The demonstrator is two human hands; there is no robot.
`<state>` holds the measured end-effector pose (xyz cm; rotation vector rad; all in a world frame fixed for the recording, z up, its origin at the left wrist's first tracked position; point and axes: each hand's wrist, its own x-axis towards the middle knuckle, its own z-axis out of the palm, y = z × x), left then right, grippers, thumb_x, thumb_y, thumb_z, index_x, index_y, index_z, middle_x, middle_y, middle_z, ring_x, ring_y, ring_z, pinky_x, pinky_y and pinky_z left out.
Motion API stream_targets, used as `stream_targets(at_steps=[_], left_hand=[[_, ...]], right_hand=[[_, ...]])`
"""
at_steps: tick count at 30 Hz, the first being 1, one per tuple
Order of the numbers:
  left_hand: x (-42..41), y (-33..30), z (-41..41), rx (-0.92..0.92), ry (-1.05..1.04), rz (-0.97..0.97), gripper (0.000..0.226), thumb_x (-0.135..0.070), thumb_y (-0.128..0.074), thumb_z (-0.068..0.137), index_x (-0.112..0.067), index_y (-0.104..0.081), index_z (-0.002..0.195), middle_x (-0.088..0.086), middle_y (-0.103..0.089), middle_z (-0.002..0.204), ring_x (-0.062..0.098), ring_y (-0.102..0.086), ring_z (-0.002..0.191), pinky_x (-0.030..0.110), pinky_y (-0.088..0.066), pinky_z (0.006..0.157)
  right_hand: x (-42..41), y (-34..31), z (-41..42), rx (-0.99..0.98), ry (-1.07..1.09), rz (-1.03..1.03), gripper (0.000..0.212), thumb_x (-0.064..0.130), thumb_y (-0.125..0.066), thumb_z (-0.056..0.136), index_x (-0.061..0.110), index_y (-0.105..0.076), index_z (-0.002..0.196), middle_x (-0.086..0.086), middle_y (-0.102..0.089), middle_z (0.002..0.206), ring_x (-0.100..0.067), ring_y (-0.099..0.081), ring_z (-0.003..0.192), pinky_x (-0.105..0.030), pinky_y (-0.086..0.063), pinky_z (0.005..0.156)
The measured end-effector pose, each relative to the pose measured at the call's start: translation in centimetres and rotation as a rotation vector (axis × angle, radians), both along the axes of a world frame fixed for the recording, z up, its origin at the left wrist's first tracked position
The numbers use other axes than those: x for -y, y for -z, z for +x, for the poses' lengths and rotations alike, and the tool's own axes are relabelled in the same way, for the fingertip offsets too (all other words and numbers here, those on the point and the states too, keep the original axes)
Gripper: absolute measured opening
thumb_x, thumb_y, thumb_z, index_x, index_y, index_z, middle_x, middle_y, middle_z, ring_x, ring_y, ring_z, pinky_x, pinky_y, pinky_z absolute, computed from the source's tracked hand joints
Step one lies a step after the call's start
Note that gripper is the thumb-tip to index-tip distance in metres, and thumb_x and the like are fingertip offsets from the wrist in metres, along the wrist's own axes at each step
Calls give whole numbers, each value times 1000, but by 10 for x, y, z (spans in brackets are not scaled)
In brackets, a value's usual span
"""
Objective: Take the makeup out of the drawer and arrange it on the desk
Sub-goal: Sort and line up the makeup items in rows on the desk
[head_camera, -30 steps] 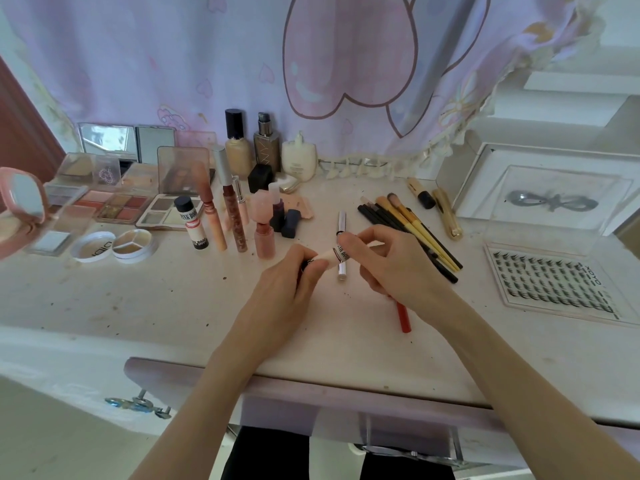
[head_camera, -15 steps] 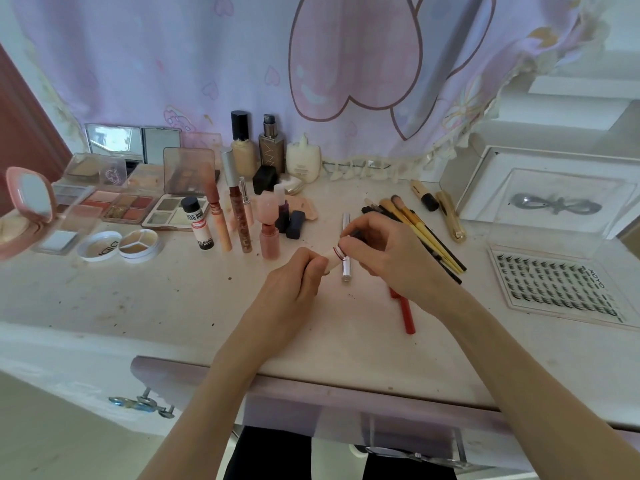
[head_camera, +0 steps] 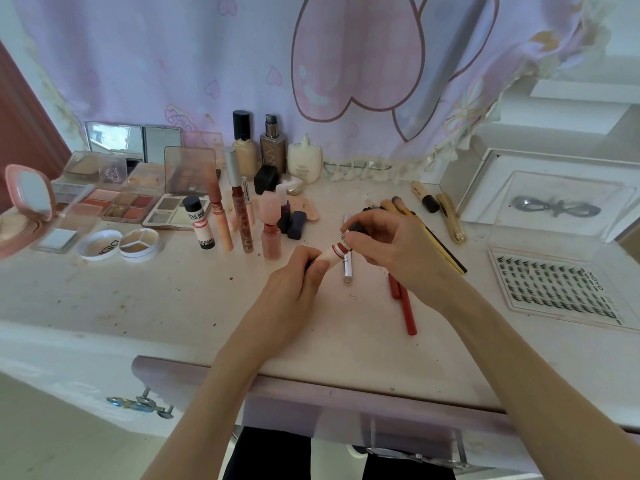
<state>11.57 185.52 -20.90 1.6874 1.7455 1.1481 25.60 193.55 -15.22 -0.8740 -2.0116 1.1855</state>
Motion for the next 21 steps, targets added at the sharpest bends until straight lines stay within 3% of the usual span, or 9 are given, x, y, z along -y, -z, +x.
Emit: stream_targets(at_steps=[4,9,15,21], left_hand=[[1,-1,0,14,8,7,26,-53,-20,82,-32,-38,82,-6,-45,66,5,-37,51,17,-31,51],[0,0,-1,37,-3,22,27,-52,-21,83,-32,-38,83,-5,-45,66,3,-38,54,17,-33,53],[0,0,0,58,-7,31,31,-51,-23,84,-27,-42,88,-4,-46,67,2,-39,54,14,-34,52],[-1,1,-2,92,-32,48,18,-31,-28,98,-22,-44,92,-8,-44,67,-2,-40,54,10,-34,54]], right_hand=[[0,-1,0,-17,-19,36,12,4,-59,87,15,-63,88,15,-53,67,6,-50,57,-8,-40,58],[-4,-3,1,-76,41,-30,6,19,-64,84,15,-62,81,12,-56,59,-5,-45,51,-21,-38,55],[-5,-4,3,-61,-5,-40,5,17,-64,84,14,-64,88,10,-58,62,-5,-47,52,-18,-39,54],[-6,0,3,-132,-59,-162,15,19,-61,86,13,-63,100,13,-59,58,-3,-49,51,-14,-38,50]])
